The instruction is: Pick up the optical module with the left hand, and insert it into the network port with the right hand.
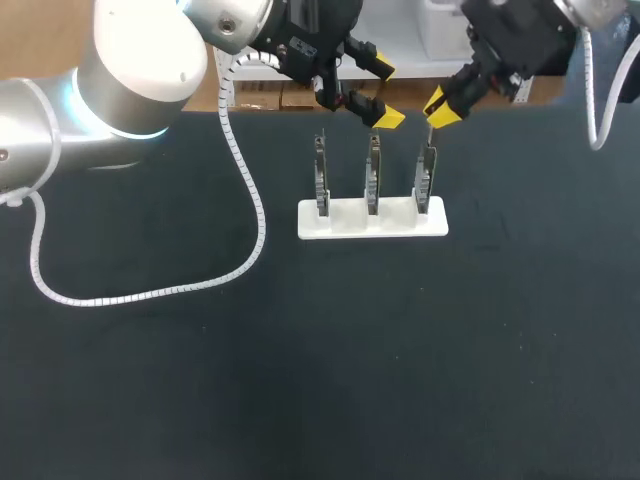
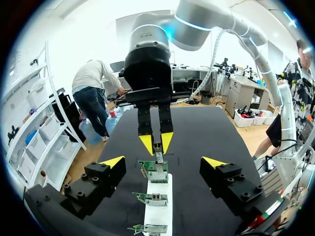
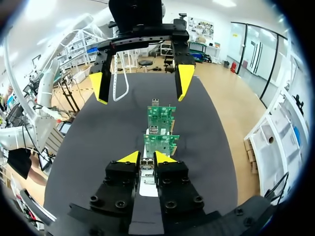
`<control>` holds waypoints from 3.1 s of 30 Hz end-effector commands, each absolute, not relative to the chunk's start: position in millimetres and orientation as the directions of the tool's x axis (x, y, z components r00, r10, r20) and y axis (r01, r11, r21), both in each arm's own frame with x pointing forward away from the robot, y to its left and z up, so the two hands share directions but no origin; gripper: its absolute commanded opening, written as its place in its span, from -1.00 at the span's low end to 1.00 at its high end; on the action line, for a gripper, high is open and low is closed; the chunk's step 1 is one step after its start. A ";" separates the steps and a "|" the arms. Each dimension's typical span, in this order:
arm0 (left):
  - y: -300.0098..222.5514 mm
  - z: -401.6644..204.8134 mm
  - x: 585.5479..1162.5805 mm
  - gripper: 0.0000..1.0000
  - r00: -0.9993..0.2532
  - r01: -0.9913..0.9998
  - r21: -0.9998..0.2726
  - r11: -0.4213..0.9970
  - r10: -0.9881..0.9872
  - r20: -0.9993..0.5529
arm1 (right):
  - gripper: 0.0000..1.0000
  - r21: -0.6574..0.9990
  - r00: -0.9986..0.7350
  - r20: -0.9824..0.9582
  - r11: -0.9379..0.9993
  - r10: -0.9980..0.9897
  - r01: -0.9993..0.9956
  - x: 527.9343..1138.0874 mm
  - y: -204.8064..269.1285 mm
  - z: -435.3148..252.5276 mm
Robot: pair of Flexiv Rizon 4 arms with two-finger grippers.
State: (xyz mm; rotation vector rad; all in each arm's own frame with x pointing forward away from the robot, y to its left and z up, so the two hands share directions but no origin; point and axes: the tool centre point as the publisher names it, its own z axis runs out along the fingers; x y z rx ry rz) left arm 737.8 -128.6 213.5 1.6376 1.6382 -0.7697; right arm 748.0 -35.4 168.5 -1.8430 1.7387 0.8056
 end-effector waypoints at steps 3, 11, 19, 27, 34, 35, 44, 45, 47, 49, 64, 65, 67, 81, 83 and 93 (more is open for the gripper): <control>-129.2 215.0 739.0 1.00 0.027 0.998 0.055 0.030 0.597 -0.802 | -1.00 0.024 0.018 -0.700 -0.049 -0.714 -0.998 744.9 -34.5 167.3; -129.2 215.0 739.0 1.00 0.027 0.998 0.055 0.030 0.597 -0.802 | -1.00 0.019 0.025 -0.698 -0.054 -0.716 -0.998 743.9 -35.1 169.9; -129.2 215.0 739.0 1.00 0.027 0.998 0.055 0.030 0.597 -0.802 | -1.00 0.043 0.011 -0.706 -0.058 -0.708 -0.997 743.6 -35.1 162.5; -129.2 215.0 739.0 1.00 0.027 0.998 0.055 0.030 0.597 -0.802 | -1.00 0.036 0.022 -0.704 -0.066 -0.709 -0.997 746.1 -35.5 165.1; -129.2 215.0 739.0 1.00 0.027 0.998 0.055 0.030 0.597 -0.802 | -1.00 0.032 0.034 -0.697 -0.078 -0.716 -0.996 746.4 -35.1 168.3; -129.2 215.0 739.0 1.00 0.027 0.998 0.055 0.030 0.597 -0.802 | -1.00 0.033 0.034 -0.697 -0.080 -0.716 -0.996 746.0 -34.8 168.4; -129.2 215.0 739.0 1.00 0.027 0.998 0.055 0.030 0.597 -0.802 | -1.00 0.022 0.044 -0.697 -0.082 -0.715 -0.996 743.8 -35.1 170.8; -129.2 215.0 739.0 1.00 0.027 0.998 0.055 0.030 0.597 -0.802 | -1.00 0.020 0.045 -0.697 -0.081 -0.716 -0.996 743.6 -35.4 171.5; -129.2 215.0 739.0 1.00 0.027 0.998 0.055 0.030 0.597 -0.802 | -1.00 0.015 0.047 -0.697 -0.081 -0.716 -0.997 743.4 -35.8 172.7; -129.2 215.0 739.0 1.00 0.027 0.998 0.055 0.030 0.597 -0.802 | -1.00 0.014 0.049 -0.696 -0.081 -0.716 -0.997 743.3 -36.0 172.8; -129.2 215.0 739.0 1.00 0.027 0.998 0.055 0.030 0.597 -0.802 | -1.00 0.031 0.051 -0.690 -0.100 -0.722 -0.994 749.9 -36.9 168.0; -129.2 215.0 739.0 1.00 0.027 0.998 0.055 0.030 0.597 -0.802 | -1.00 0.032 0.051 -0.690 -0.101 -0.722 -0.994 750.0 -36.9 167.9; -129.2 215.0 739.0 1.00 0.027 0.998 0.055 0.030 0.597 -0.802 | -1.00 0.028 0.055 -0.691 -0.103 -0.721 -0.994 750.4 -36.9 169.7; -129.2 215.0 739.0 1.00 0.027 0.998 0.055 0.030 0.597 -0.802 | -1.00 0.029 0.061 -0.689 -0.112 -0.723 -0.993 754.5 -36.3 166.9; -129.2 215.0 739.0 1.00 0.027 0.998 0.055 0.030 0.597 -0.802 | -1.00 0.033 0.060 -0.689 -0.114 -0.723 -0.993 755.8 -35.8 166.0; -129.2 215.0 739.0 1.00 0.027 0.998 0.055 0.030 0.597 -0.802 | -1.00 0.036 0.063 -0.687 -0.120 -0.724 -0.992 757.3 -35.1 166.4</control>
